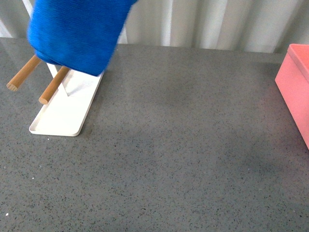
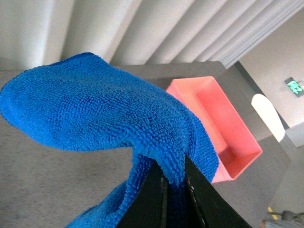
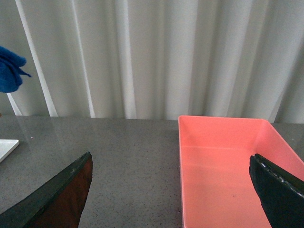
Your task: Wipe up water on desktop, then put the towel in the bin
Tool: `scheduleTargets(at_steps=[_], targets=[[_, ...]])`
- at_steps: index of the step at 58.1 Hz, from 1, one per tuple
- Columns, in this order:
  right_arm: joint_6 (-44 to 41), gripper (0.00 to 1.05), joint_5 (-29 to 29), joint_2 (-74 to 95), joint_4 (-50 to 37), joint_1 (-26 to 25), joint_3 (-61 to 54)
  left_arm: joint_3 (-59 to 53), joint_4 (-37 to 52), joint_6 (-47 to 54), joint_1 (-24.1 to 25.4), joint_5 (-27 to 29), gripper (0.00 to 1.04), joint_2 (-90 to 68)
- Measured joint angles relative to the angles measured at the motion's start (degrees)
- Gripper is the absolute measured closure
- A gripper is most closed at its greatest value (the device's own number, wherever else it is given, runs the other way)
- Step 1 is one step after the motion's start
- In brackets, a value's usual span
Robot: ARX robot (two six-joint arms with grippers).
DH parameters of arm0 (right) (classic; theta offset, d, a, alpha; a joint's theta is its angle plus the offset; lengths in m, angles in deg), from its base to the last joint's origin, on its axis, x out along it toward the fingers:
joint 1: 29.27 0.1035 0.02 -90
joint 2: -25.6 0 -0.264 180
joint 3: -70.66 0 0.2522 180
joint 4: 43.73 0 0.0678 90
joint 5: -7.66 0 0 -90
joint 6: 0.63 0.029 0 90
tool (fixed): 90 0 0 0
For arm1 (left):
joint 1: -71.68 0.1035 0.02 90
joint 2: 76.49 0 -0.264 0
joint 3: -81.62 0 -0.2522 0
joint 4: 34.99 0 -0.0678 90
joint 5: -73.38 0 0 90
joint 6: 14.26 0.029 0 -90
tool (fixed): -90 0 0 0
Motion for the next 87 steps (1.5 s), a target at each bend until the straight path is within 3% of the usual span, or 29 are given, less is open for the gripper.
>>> scheduleTargets(at_steps=[12, 25, 30, 32, 36, 43, 48, 55, 87], targets=[[0.00, 0.07, 0.02, 0.00, 0.00, 0.00, 0.00, -4.50, 7.28, -3.43, -5.97, 2.69, 1.01, 0.61], [0.00, 0.07, 0.00, 0.00, 0.00, 0.00, 0.00, -5.29, 8.04, -4.31, -6.71, 3.80, 1.01, 0.63], [0.92, 0.07, 0.63, 6.08, 10.05, -0.72, 4.00, -5.33, 8.07, -4.35, -6.64, 4.02, 1.01, 0.63], [0.57, 0.07, 3.65, 13.60, 12.11, -2.73, 6.58, -5.33, 8.07, -4.35, -6.62, 4.04, 1.01, 0.66], [-0.26, 0.07, 11.56, 26.25, 5.86, -6.80, 10.34, -5.33, 8.11, -4.35, -6.73, 3.98, 1.01, 0.76], [-3.45, 0.07, 25.00, 41.22, -0.09, -8.13, 16.68, -5.40, 8.11, -4.37, -6.73, 4.02, 1.01, 0.76], [-6.84, 0.07, 33.14, 52.43, -0.94, -6.27, 21.49, -5.40, 8.11, -4.37, -6.71, 4.00, 1.01, 0.83], [-8.26, 0.07, 39.08, 63.82, -3.37, -2.19, 26.05, -5.42, 8.11, -4.37, -6.73, 4.02, 1.01, 0.83], [-0.83, 0.07, 39.36, 92.24, -21.51, 14.05, 44.17, -5.42, 8.11, -4.37, -6.73, 4.02, 1.01, 0.83]])
